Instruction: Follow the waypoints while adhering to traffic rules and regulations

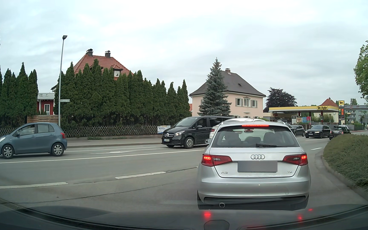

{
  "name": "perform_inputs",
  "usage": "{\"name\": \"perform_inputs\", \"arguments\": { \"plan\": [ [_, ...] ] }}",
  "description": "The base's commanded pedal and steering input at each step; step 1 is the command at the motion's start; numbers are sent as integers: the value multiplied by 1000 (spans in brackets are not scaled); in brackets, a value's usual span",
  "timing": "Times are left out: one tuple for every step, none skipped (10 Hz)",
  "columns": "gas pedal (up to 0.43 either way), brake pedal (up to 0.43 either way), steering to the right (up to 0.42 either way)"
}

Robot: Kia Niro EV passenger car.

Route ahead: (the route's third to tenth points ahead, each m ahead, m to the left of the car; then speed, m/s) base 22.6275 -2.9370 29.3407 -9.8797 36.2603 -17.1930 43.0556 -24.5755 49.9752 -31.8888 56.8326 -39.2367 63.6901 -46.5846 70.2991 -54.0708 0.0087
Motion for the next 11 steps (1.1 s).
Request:
{"name": "perform_inputs", "arguments": {
  "plan": [
    [0,98,129],
    [0,98,130],
    [0,104,130],
    [0,104,130],
    [0,104,129],
    [0,98,130],
    [0,104,130],
    [0,104,129],
    [0,104,130],
    [0,104,129],
    [0,104,130]
  ]
}}
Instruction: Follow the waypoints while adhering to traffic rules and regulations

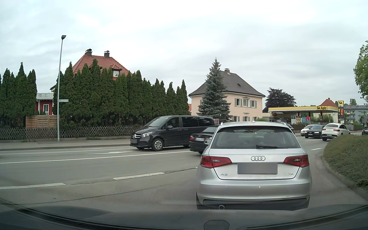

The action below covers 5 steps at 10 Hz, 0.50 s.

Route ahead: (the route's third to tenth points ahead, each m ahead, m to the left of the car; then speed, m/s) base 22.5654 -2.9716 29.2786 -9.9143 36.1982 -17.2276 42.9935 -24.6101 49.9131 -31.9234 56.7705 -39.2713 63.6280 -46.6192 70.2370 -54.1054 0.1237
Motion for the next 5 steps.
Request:
{"name": "perform_inputs", "arguments": {
  "plan": [
    [0,104,129],
    [0,110,130],
    [0,110,129],
    [0,98,130],
    [0,0,129]
  ]
}}
